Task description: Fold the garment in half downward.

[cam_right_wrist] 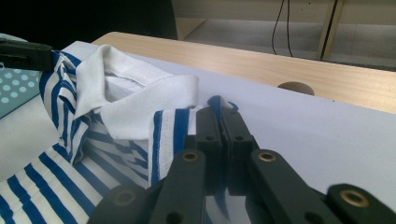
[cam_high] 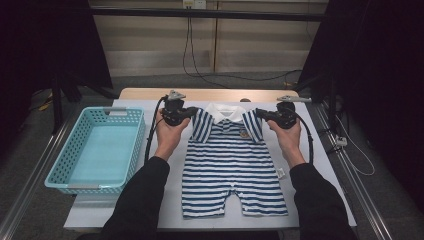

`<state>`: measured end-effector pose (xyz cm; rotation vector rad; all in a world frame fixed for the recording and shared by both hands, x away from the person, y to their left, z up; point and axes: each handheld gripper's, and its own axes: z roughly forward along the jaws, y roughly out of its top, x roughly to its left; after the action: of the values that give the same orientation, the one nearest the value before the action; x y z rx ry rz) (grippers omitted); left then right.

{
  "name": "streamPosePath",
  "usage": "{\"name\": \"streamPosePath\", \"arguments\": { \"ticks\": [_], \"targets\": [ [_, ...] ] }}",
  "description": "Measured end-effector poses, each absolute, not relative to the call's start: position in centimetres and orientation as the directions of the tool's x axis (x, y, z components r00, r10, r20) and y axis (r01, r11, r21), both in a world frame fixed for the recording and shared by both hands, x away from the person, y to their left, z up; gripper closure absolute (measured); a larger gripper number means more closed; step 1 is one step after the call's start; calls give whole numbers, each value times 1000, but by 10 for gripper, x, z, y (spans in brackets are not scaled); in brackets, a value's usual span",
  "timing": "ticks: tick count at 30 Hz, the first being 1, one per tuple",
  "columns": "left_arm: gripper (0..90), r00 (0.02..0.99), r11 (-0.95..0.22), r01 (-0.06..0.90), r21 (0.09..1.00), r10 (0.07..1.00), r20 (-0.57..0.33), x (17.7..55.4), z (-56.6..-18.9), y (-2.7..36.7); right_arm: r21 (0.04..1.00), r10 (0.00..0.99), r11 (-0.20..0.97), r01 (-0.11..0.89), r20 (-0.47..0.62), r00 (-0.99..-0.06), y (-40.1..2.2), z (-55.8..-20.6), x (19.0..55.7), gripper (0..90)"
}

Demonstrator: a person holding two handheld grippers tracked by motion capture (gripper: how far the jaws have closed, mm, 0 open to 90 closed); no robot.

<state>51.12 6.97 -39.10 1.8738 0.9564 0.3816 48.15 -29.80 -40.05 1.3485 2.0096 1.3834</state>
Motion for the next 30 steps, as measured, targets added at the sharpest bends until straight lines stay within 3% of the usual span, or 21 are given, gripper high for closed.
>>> {"name": "streamPosePath", "arguments": {
  "ticks": [30],
  "targets": [
    [860, 699, -272, 420, 866, 705, -118, 476, -389, 72, 870, 828, 119, 479, 180, -532, -296, -398, 448, 880]
  ]
}}
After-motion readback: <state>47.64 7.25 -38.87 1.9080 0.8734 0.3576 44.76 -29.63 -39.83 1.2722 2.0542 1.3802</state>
